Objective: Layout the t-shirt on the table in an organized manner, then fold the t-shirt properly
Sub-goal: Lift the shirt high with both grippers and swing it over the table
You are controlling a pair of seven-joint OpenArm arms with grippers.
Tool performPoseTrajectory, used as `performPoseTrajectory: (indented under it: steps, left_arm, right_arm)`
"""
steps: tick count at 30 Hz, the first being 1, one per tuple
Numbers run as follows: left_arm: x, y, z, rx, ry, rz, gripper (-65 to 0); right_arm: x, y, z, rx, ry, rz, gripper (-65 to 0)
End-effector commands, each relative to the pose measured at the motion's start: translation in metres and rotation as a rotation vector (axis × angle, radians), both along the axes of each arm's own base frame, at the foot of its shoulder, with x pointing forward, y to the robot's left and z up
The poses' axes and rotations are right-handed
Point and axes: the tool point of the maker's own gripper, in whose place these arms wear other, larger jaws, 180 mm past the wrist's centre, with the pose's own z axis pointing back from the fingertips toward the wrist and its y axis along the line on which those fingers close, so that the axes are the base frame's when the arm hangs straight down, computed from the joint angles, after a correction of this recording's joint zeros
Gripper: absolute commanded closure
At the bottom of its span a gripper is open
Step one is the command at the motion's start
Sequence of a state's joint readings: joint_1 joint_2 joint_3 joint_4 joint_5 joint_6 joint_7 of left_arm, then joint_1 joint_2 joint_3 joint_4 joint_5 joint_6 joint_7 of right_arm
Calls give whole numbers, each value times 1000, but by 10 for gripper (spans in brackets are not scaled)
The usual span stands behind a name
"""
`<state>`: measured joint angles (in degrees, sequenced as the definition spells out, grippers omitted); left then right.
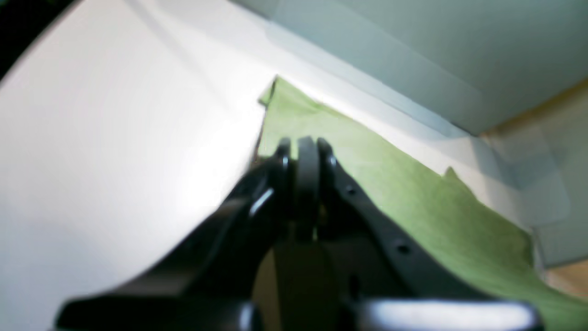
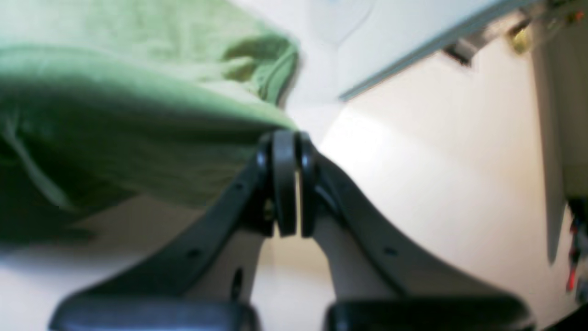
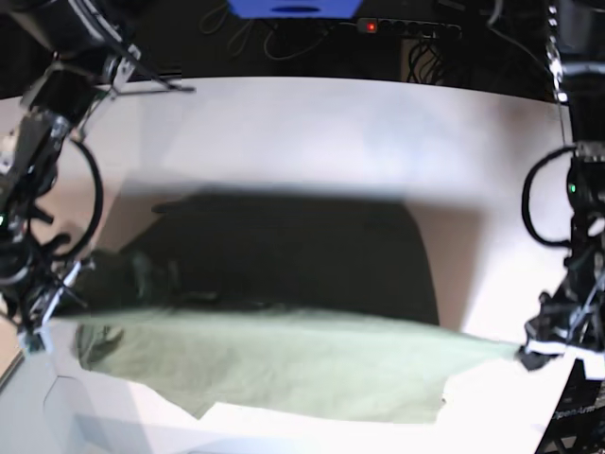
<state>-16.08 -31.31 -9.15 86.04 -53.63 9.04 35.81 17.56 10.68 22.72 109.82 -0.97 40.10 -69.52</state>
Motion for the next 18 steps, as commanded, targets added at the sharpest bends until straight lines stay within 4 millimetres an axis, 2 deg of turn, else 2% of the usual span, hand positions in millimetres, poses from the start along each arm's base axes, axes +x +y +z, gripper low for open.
performPoseTrajectory:
  steps: [1, 4, 7, 8, 12, 15, 18]
  left_arm:
    - [-4, 15, 14, -4, -43, 44, -1]
    - [-20, 27, 8, -7, -35, 78, -1]
    - [-21, 35, 20, -6, -68, 98, -1]
    - [-19, 39, 32, 6, -91, 101, -1]
    - [1, 37, 74, 29, -178, 90, -1]
    - [25, 37, 85, 13, -183, 89, -1]
    - [53, 36, 93, -7, -176, 92, -1]
  right_arm:
    - [0, 1, 11, -6, -41, 6, 0]
    - [-8, 3, 6, -15, -32, 8, 0]
    - [-5, 0, 18, -27, -61, 3, 0]
    - [0, -1, 28, -30, -84, -1, 0]
    - [16, -16, 68, -58, -176, -24, 0]
    - [35, -20, 87, -36, -216, -27, 0]
    - [59, -33, 94, 9, -203, -38, 0]
